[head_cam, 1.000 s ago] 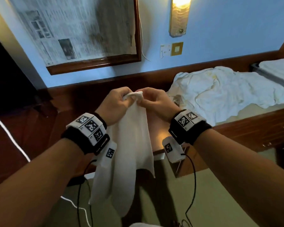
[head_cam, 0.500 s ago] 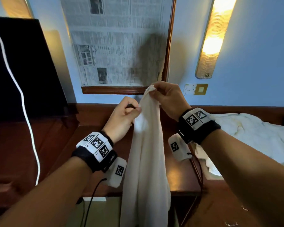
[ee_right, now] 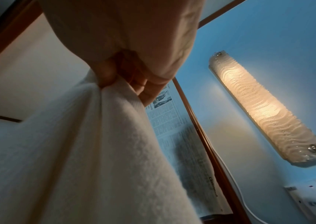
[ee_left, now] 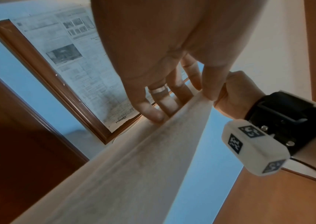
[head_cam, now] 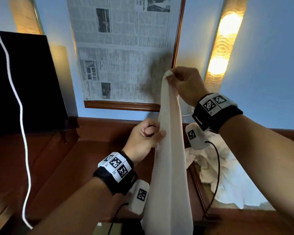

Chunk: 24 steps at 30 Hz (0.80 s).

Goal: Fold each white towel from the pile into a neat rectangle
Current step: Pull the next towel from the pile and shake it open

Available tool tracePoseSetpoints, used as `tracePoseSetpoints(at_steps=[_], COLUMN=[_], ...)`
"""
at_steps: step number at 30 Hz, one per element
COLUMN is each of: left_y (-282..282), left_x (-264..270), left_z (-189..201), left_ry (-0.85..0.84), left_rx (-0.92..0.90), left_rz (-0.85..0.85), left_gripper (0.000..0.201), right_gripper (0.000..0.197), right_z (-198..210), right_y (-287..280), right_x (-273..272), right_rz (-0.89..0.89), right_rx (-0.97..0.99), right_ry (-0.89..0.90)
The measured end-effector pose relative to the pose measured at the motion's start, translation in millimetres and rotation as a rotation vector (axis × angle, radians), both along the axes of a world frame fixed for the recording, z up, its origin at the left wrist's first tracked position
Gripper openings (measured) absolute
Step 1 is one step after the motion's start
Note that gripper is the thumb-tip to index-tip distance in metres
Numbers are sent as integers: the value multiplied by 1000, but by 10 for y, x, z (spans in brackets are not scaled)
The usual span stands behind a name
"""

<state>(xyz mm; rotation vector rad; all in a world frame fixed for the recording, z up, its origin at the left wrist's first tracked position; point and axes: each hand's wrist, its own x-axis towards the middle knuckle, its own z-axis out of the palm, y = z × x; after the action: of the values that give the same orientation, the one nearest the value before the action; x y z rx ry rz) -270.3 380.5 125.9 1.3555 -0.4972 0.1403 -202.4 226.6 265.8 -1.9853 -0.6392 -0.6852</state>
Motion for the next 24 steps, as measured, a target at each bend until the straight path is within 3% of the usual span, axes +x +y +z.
tracePoseSetpoints(at_steps=[5, 11, 13, 17, 21, 24], left_y=[-94, -11, 79, 321, 452, 535], left_x=[9, 39, 93, 242, 198, 222], left_z=[-70, -201, -296, -423, -462, -587], left_ry=[37, 117, 53, -66, -79, 29], left_rx=[69, 194, 252, 368, 403, 471], left_rz=[-26, -101, 15, 506, 554, 464], left_gripper=[14, 43, 57, 44, 49, 42], right_gripper=[16, 16, 17, 20, 16, 14], right_z=[58, 34, -2, -112, -198, -268], right_y=[-132, -176, -191, -200, -121, -25], right_x=[20, 26, 37, 45, 32, 26], right_rz=[-76, -106, -120, -119, -137, -144], right_rx=[-13, 7, 0, 33, 20, -2], right_ry=[-12, -13, -11, 14, 46, 61])
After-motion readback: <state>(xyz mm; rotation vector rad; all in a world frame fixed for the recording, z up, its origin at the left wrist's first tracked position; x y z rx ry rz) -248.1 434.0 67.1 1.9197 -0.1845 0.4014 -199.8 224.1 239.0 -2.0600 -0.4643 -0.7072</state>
